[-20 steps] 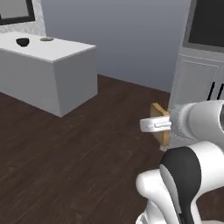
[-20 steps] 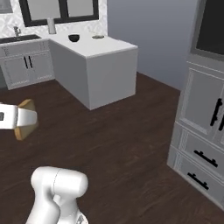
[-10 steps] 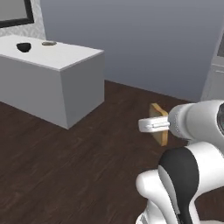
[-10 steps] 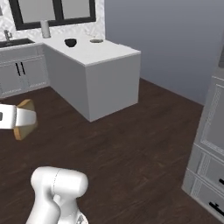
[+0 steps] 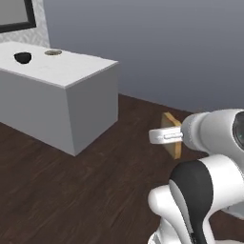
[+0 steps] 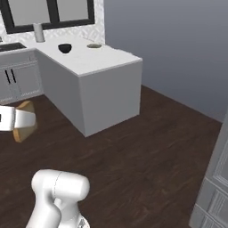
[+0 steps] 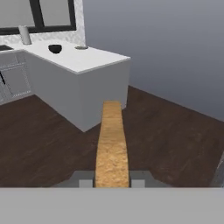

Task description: Start the toaster. Once the lever pops up, take the bread to the plate on the dining counter.

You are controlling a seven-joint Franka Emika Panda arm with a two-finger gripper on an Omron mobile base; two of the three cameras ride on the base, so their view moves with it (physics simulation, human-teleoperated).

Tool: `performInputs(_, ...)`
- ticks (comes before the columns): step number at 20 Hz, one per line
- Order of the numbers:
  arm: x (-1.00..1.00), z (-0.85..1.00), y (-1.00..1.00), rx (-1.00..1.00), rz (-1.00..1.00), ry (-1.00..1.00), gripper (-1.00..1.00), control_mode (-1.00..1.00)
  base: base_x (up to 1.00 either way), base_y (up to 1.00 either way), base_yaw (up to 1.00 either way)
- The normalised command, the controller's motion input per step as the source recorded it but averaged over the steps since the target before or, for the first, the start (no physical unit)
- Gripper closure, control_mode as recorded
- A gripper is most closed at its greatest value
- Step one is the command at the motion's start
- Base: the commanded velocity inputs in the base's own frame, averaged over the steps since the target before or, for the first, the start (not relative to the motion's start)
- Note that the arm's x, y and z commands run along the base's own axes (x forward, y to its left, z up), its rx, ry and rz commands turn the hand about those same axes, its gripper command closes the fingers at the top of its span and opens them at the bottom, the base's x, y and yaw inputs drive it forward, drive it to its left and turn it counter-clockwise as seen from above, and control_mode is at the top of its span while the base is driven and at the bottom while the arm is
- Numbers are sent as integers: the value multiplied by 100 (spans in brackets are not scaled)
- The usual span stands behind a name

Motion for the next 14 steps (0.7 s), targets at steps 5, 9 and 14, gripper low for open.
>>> performInputs(5,0,0,0,0,0,0,100,100,100,-58,9)
performInputs(9,0,0,0,0,0,0,100,100,100,-68,1)
performInputs(14,0,0,0,0,0,0,100,100,100,-50,0)
